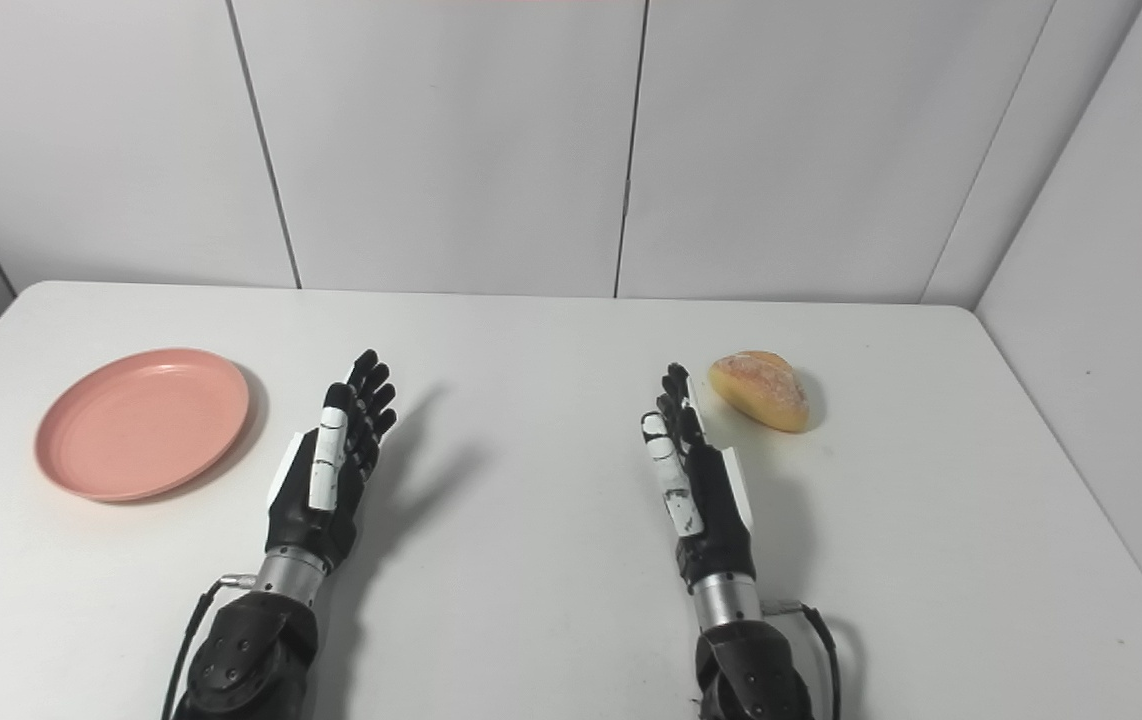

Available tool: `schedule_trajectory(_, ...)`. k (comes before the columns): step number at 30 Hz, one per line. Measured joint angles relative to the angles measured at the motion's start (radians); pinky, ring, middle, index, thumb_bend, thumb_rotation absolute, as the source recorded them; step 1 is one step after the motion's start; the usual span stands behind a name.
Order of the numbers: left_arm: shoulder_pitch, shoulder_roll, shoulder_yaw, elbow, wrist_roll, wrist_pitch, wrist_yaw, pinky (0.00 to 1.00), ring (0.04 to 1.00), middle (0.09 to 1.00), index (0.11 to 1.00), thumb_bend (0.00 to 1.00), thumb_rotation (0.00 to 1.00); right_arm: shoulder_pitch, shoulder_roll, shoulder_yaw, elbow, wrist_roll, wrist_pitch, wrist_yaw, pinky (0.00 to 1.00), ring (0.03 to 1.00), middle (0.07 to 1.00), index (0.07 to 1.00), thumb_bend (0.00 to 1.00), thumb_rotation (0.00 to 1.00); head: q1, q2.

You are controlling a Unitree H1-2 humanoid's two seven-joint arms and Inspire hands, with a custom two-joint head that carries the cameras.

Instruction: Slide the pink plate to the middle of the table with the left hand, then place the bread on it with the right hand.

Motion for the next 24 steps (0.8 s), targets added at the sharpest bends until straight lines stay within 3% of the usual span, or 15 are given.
schedule_trajectory(24, 0.012, 0.001, -0.009, -0.012, 0.005, -0.007, -0.004, 1.0, 1.0, 1.0, 1.0, 0.63, 1.0, 0.021, -0.009, -0.001, -0.022, 0.002, 0.004, 0.002, 1.0, 1.0, 1.0, 1.0, 0.59, 0.89, 0.009, -0.029)
